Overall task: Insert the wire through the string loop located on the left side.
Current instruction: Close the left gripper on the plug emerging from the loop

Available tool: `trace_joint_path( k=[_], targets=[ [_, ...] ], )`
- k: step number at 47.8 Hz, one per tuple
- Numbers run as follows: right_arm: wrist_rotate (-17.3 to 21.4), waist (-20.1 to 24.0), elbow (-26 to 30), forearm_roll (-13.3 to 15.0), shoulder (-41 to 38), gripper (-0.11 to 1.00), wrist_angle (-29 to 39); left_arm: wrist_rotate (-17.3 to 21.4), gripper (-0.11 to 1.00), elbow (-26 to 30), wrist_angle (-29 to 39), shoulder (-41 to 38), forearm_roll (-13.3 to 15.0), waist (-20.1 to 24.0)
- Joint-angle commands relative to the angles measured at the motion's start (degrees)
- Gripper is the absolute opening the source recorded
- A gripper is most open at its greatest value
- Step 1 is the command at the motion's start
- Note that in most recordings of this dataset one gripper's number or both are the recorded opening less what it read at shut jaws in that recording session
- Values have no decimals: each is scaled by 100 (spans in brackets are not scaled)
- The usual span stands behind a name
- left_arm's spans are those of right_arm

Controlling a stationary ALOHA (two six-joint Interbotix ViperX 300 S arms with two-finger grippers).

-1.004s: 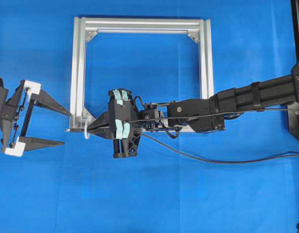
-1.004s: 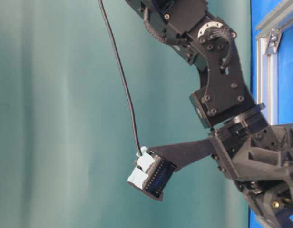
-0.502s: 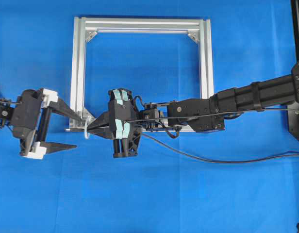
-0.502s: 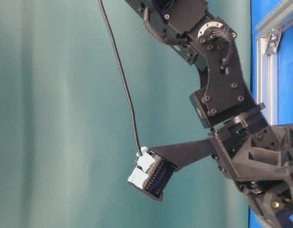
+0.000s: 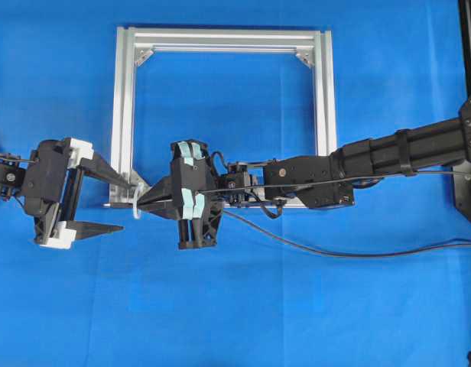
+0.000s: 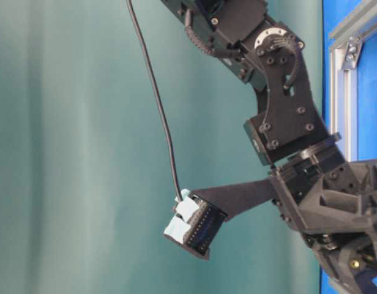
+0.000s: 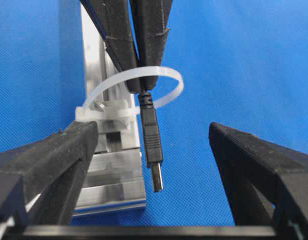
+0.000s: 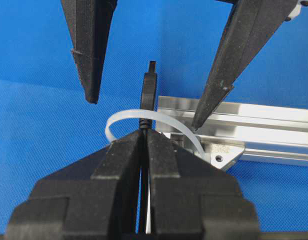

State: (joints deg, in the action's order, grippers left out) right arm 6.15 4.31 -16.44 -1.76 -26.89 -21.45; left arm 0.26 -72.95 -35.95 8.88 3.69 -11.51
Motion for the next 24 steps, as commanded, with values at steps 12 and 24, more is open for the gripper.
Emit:
trace_joint_path(
  k=[12, 24],
  targets=[
    [9, 9, 105, -9, 132, -10, -18, -9, 87, 35, -18, 70, 9, 18],
    [9, 9, 105, -9, 132, -10, -18, 44, 60, 70, 35, 79, -18, 62]
  ],
)
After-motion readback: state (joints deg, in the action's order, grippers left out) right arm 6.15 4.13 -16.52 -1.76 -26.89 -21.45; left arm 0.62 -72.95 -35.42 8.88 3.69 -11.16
